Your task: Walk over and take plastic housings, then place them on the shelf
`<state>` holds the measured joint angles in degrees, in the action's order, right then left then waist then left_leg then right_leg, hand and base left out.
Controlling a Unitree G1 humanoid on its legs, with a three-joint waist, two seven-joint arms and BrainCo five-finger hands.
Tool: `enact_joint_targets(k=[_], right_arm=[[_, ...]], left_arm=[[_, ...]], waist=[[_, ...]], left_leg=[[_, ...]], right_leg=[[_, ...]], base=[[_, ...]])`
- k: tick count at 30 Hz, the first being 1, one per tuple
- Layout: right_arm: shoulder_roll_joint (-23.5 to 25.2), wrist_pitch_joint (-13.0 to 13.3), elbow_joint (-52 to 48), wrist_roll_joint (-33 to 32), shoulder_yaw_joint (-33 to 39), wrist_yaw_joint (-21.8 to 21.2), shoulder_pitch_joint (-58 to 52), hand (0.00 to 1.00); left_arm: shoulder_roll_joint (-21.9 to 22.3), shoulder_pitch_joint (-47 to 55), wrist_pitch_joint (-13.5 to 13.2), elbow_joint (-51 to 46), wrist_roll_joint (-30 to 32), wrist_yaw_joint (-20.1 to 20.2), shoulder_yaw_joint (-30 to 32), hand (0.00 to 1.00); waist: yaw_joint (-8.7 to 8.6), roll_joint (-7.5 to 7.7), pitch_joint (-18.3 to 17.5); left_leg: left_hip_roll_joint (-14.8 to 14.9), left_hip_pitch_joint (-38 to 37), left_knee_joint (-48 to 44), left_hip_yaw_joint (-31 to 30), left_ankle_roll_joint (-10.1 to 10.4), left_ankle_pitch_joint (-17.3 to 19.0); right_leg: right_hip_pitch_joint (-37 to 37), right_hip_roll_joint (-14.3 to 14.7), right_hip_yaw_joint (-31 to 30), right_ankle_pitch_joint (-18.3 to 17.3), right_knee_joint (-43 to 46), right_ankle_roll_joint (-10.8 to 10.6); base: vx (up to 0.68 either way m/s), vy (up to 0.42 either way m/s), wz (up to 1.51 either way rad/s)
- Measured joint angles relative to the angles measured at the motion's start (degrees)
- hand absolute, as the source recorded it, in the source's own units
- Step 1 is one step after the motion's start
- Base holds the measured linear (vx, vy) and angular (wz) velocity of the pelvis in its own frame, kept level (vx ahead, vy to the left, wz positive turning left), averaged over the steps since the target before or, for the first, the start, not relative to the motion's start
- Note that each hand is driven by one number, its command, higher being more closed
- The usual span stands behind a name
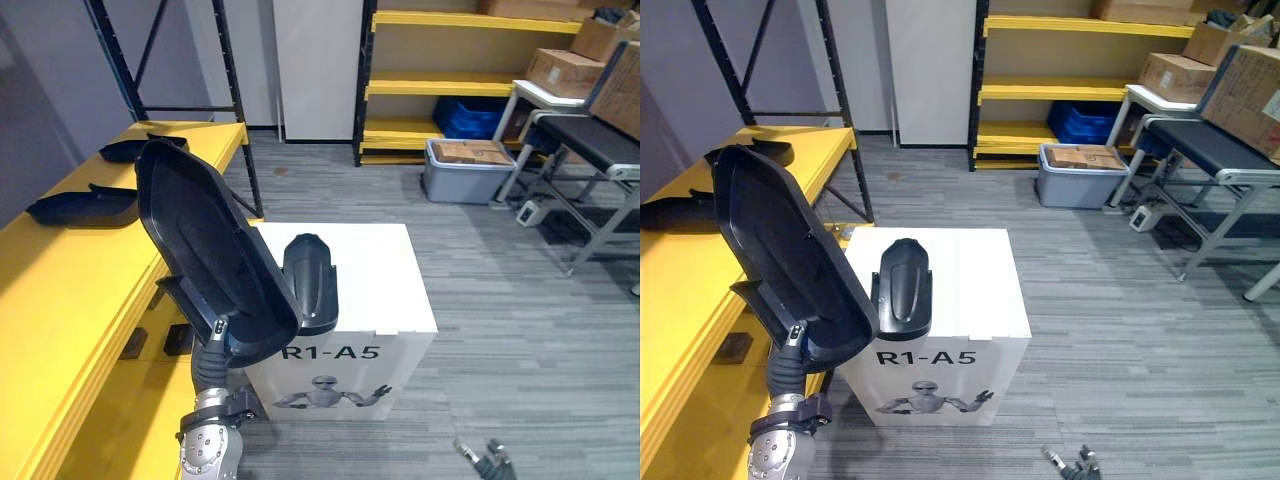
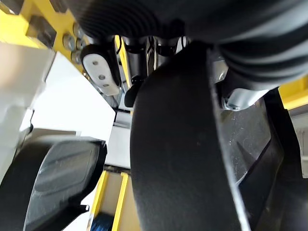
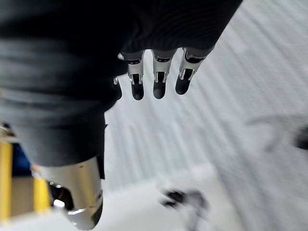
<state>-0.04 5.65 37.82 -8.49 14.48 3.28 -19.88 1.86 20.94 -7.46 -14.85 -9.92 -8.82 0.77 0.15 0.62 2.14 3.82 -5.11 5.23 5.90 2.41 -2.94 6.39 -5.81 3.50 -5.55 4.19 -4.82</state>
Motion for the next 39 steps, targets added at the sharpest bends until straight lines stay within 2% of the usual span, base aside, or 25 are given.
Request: enact_joint_targets(k=[2, 5, 6, 8, 10, 11, 12, 13, 14, 15, 17, 19, 20, 21, 23, 24, 26, 27, 28, 29, 30, 33, 35, 37, 39], right_arm=[[0.16, -0.16, 2.15, 1.09, -2.32, -0.28, 0.28, 0.00], [0.22, -0.33, 4.10, 1.12, -3.46, -0.26, 3.16, 0.00], [0.04, -0.33, 4.33, 1.11, -3.41, 0.09, 4.56, 0.00], [-0.38, -0.33, 4.41, 1.21, -3.40, 0.18, 6.07, 0.00], [-1.03, -0.40, 4.57, 2.33, -3.44, 0.20, 6.92, 0.00], [-1.35, -0.42, 4.68, 2.34, -3.45, 0.21, 7.00, 0.00], [-2.07, -0.41, 5.80, 2.37, -3.40, 0.27, 7.86, 0.00], [-2.97, -0.62, 8.57, 2.74, -3.31, 0.47, 9.83, 0.00], [-3.02, -0.74, 9.27, 3.23, -3.30, 0.54, 10.54, 0.00], [-3.03, -0.75, 9.75, 3.56, -3.37, 0.65, 11.90, 0.00], [-3.48, -1.20, 11.27, 3.88, -3.35, 0.65, 13.51, 0.00], [-3.52, -1.60, 11.35, 5.73, -3.37, 0.66, 13.85, 0.00], [-3.84, -2.13, 11.38, 6.41, -3.37, 0.70, 13.15, 0.00], [-3.77, -2.16, 12.30, 6.81, -3.46, 0.67, 12.80, 0.00], [-3.76, -2.32, 12.74, 6.81, -4.26, 0.64, 12.92, 0.00], [-3.70, -2.32, 12.71, 6.81, -4.52, 0.60, 12.59, 0.00], [-3.19, -2.33, 11.71, 6.68, -4.31, 0.52, 11.22, 0.00], [-3.14, -2.31, 9.60, 6.72, -4.30, 0.58, 9.91, 0.00], [-2.87, -2.32, 8.79, 6.74, -4.33, 0.58, 9.18, 0.00], [-2.35, -2.32, 8.14, 6.74, -4.34, 0.62, 8.33, 0.00], [-0.48, -2.30, 7.91, 6.54, -4.36, 0.62, 7.04, 0.00], [-1.95, -2.46, 7.51, 6.03, -4.05, 0.07, 6.33, 0.00], [-1.80, -2.51, 7.47, 5.98, -4.30, 0.14, 6.33, 0.00], [-1.26, -2.52, 7.39, 5.98, -4.21, 0.12, 6.30, 0.00], [-0.48, -2.53, 6.79, 6.00, -4.12, 0.14, 6.14, 0.00]], left_arm=[[0.06, -0.13, 0.00, -0.09, 0.02, 0.15, -0.05, 1.00], [0.58, -0.46, 0.01, -1.89, 0.01, -0.06, -0.11, 1.00], [1.03, -0.75, 0.00, -2.77, 0.00, -0.31, -0.15, 1.00], [1.21, -1.90, -0.03, -3.08, -0.02, -0.72, -0.50, 1.00], [1.24, -2.76, -0.03, -2.84, -0.03, -0.90, -1.91, 1.00], [1.24, -2.94, -0.06, -2.73, -0.02, -0.95, -2.57, 1.00], [1.17, -3.75, -0.37, -2.17, -0.01, -0.94, -3.78, 1.00], [0.93, -5.12, -0.80, -0.74, -0.02, -0.93, -4.67, 1.00], [0.73, -5.95, -0.88, 0.20, -0.01, -0.91, -4.85, 1.00], [0.47, -7.56, -0.90, 2.22, -0.03, -0.90, -5.08, 1.00], [0.42, -8.18, -0.30, 4.85, -0.02, -0.88, -6.46, 1.00], [-0.38, -8.42, -0.04, 5.06, 0.04, -0.60, -9.04, 1.00], [-0.46, -9.33, -0.03, 5.89, 0.58, -0.19, -10.73, 1.00], [-0.69, -10.52, -0.07, 6.55, 1.33, -0.04, -11.51, 1.00], [-0.89, -13.52, -0.10, 8.98, 2.70, -0.05, -11.45, 1.00], [-1.02, -14.52, -0.11, 10.22, 2.90, -0.62, -11.13, 1.00], [-1.06, -15.26, -0.06, 10.94, 2.93, -1.19, -11.34, 1.00], [-1.05, -15.71, -0.09, 10.92, 3.35, -1.86, -11.84, 1.00], [-1.03, -15.93, -0.10, 10.90, 3.40, -2.25, -12.14, 1.00], [-1.12, -15.96, -0.11, 10.74, 3.40, -2.33, -12.46, 1.00], [-1.02, -15.99, -0.37, 10.09, 4.14, -2.44, -12.41, 1.00], [0.75, -15.47, -0.23, 10.20, 4.78, -2.90, -13.63, 1.00], [0.76, -16.11, -0.19, 10.17, 6.15, -2.95, -14.08, 1.00], [0.77, -16.37, -0.17, 10.02, 7.99, -3.12, -15.22, 1.00], [0.78, -16.39, -0.02, 10.00, 9.08, -3.51, -15.26, 1.00]], waist=[[0.80, 0.43, 0.47], [1.02, 0.97, 1.42], [1.07, 0.89, 2.05], [1.64, 0.61, 3.10], [2.10, 0.20, 3.24], [2.11, 0.34, 3.23], [1.86, 0.48, 3.29], [0.78, 0.04, 3.40], [0.57, 0.34, 3.28], [0.60, 1.20, 3.60], [0.68, 1.30, 3.65], [0.53, 1.47, 3.78], [-0.10, 1.12, 3.69], [-1.11, 0.46, 3.89], [-2.68, 0.13, 4.31], [-2.84, 0.17, 4.32], [-2.82, 0.47, 4.30], [-3.19, 0.59, 4.34], [-3.23, 0.98, 4.29], [-3.21, 1.81, 3.95], [-1.85, 5.00, 3.63], [-0.37, 1.69, 2.11], [-0.78, 1.28, 1.73], [-0.59, 1.47, 1.37], [-0.45, 1.44, 0.76]], left_leg=[[-0.54, 0.44, -0.16, -2.53, -0.07, -0.13], [-2.99, 6.51, -5.00, -9.60, -0.72, 0.29], [-2.47, 9.55, -7.64, -6.74, -2.74, 1.67], [0.29, 12.61, -11.71, 2.87, -4.45, 2.66], [4.18, 13.41, -15.61, 17.37, -8.34, 3.45], [4.24, 12.99, -15.34, 19.80, -8.52, 3.72], [4.00, 12.12, -14.28, 23.56, -8.50, 3.76], [2.99, 12.00, -12.86, 24.04, -8.68, 3.35], [2.04, 11.95, -11.91, 23.72, -8.50, 2.87], [-0.72, 11.83, -11.35, 22.33, -7.56, 2.44], [-2.70, 11.20, -11.99, 21.20, -7.19, 3.76], [-3.91, 9.46, -12.60, 19.58, -7.08, 5.41], [-4.05, 8.08, -12.89, 17.37, -7.40, 6.53], [-3.60, 7.08, -13.06, 15.33, -7.32, 7.08], [-2.80, 5.13, -12.41, 11.67, -7.24, 7.41], [-2.63, 3.82, -12.32, 10.59, -6.79, 7.77], [-2.62, 2.45, -12.63, 8.23, -6.23, 8.27], [-2.29, 1.98, -13.79, 5.58, -5.22, 9.00], [-2.13, 2.22, -15.06, 4.15, -4.41, 9.86], [-2.40, 2.51, -16.04, 3.54, -3.81, 10.66], [-3.75, 2.61, -18.67, 2.20, -2.39, 13.28], [1.49, 3.96, -21.83, 1.84, -0.22, 15.60], [3.12, 3.21, -20.91, 2.20, 0.68, 15.13], [3.49, 1.55, -18.98, 2.60, 1.72, 14.32], [3.41, 1.20, -18.31, 3.17, 1.75, 14.14]], right_leg=[[0.40, -0.53, 2.37, -1.19, 1.42, 0.08], [0.49, -2.63, 11.40, -3.16, 3.87, -0.18], [0.61, -3.51, 15.39, -3.21, 4.45, -0.19], [1.43, -4.52, 21.33, -3.21, 5.95, -0.19], [3.40, -6.20, 28.25, -3.34, 9.98, -0.38], [3.70, -7.11, 29.90, -3.33, 11.46, -0.37], [3.25, -9.31, 32.44, -3.30, 15.58, -0.34], [3.42, -9.76, 33.22, -4.93, 15.72, -2.01], [3.85, -9.31, 33.07, -5.18, 12.54, -2.39], [4.36, -10.03, 34.00, -4.38, 8.80, -1.63], [5.57, -12.15, 35.03, -3.81, 10.71, -2.02], [4.85, -15.49, 34.67, -2.93, 19.24, -0.62], [2.44, -17.30, 31.42, 0.06, 28.30, 3.94], [-0.50, -16.31, 24.92, -1.82, 33.93, 3.24], [-7.07, -10.43, 12.55, -8.73, 36.63, 2.43], [-10.28, -7.81, 7.38, -9.87, 34.86, 2.30], [-13.19, -4.58, 1.34, -10.32, 31.92, 1.61], [-15.24, -1.05, -5.12, -10.25, 28.01, 1.27], [-15.42, 0.63, -8.39, -9.68, 24.40, 0.94], [-15.32, 0.73, -9.59, -7.00, 21.41, 0.45], [-15.11, -1.33, -9.10, -2.84, 18.85, -0.77], [-11.96, 2.50, -6.02, -1.91, 13.97, 1.31], [-9.96, 3.35, -4.22, -1.43, 12.01, 1.97], [-8.19, 3.67, -3.62, -1.24, 10.35, 2.24], [-7.79, 3.54, -3.55, -1.13, 9.62, 2.16]], base=[[0.02, -0.045, 0.73], [0.02, -0.049, 1.54], [0.02, -0.005, 1.87], [0.05, -0.003, 1.89], [0.16, 0.026, 1.89], [0.27, 0.074, 1.97], [0.30, 0.086, 2.00], [0.29, 0.085, 1.94], [0.18, 0.060, 1.51], [0.07, 0.032, 0.89], [0.16, 0.133, 0.57], [0.22, 0.177, 0.47], [0.17, 0.100, 0.72], [0.20, 0.060, 0.95], [0.23, -0.022, 0.93], [0.23, -0.039, 0.66], [0.22, -0.108, 0.75], [0.26, -0.225, 1.18], [0.19, -0.229, 1.16], [0.20, -0.343, 0.99], [0.12, -0.245, 0.71], [0.15, -0.230, 0.33], [0.15, -0.150, 0.24], [0.13, -0.089, 0.15], [0.07, 0.012, 0.03]])
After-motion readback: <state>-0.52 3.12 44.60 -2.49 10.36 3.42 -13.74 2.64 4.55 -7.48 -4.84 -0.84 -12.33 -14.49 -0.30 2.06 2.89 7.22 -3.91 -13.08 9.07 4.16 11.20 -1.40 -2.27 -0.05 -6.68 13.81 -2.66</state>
